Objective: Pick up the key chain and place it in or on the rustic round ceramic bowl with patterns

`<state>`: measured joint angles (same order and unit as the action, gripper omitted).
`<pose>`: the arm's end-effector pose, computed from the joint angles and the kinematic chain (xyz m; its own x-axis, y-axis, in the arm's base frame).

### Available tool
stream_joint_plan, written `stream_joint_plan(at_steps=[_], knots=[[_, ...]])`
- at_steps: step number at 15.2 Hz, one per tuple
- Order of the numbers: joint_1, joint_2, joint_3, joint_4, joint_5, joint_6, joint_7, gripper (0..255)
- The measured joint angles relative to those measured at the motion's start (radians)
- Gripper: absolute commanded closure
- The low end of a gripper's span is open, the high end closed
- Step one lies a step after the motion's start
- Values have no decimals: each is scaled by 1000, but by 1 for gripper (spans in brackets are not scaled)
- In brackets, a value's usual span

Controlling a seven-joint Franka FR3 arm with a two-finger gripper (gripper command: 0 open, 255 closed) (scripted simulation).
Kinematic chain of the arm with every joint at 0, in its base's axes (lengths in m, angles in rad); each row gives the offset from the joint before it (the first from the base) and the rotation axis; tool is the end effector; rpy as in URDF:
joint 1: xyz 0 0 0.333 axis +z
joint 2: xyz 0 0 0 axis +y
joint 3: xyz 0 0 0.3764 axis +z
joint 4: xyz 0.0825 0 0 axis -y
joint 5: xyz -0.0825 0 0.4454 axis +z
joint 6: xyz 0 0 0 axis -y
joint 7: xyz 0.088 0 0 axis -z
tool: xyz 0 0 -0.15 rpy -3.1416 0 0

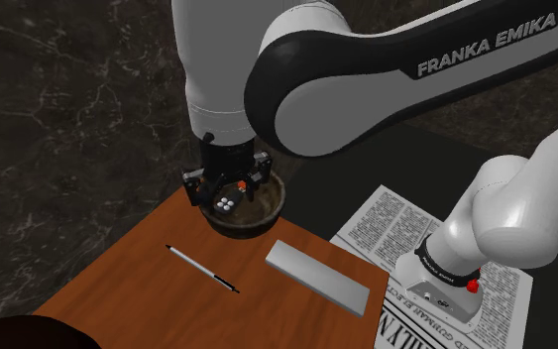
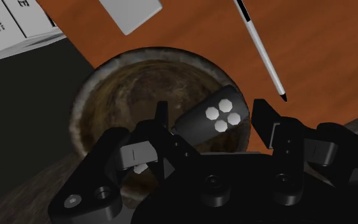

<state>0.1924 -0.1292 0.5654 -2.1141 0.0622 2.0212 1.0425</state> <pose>0.4058 0.4009 0.4546 0.9507 -0.3094 0.0197 -0.3093 -0.9509 -0.0087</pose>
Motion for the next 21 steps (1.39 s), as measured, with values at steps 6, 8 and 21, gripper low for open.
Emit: stream_joint_plan(at_steps=[6, 8, 21], knots=[[0, 19, 4, -38, -9, 55, 7, 255], [0, 20, 5, -38, -10, 56, 7, 255], [-1, -18, -5, 43, 8, -57, -6, 0]])
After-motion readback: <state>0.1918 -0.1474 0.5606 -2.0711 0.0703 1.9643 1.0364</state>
